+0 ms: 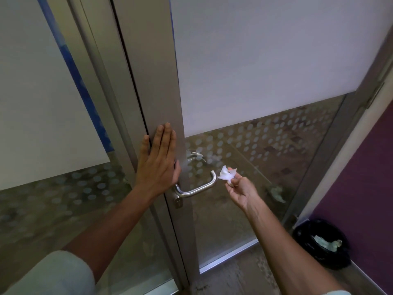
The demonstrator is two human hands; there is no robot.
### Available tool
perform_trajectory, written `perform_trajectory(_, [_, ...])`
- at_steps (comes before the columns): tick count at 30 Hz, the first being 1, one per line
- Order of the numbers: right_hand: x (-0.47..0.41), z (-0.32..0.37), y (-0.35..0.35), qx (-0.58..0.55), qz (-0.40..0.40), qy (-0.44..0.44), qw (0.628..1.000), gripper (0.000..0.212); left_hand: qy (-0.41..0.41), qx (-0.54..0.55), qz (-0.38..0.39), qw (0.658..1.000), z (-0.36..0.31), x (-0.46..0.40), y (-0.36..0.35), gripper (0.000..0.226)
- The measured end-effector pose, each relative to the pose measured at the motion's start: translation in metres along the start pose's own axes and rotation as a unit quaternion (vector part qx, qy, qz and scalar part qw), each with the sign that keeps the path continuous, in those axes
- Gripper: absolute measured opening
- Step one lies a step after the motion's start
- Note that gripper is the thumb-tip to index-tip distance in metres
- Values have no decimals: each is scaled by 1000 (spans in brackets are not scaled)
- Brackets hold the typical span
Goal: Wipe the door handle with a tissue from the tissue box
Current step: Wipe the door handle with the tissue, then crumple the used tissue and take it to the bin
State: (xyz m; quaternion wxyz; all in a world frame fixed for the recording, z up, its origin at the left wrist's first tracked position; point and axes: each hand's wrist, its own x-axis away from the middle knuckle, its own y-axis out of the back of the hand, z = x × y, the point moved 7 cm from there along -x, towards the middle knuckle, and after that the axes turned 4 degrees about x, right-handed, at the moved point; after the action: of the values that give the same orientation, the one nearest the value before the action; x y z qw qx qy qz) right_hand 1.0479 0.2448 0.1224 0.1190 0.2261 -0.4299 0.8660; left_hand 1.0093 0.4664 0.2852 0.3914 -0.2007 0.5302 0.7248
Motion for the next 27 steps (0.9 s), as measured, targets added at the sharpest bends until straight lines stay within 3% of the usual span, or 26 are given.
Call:
perform_trajectory(5, [12, 13, 21, 44, 12, 5, 999, 46, 17, 61, 4, 998, -25, -3, 3, 93])
perform_trajectory(14, [36, 20, 63, 120, 6, 49, 992, 45, -58, 213, 28, 975, -108, 2, 10, 89])
perform_trajectory(18, [47, 26, 89, 102, -20, 59, 993, 46, -88, 306, 62, 946, -151, 7, 12, 79])
perform_trajectory(22, [59, 38, 110, 52, 16, 61, 997, 39, -85, 402, 124, 903, -194, 9, 4, 61])
perform_trajectory(27, [65, 63, 140, 45, -16, 71, 996, 31, -130, 461, 198, 855, -258, 15, -5, 58])
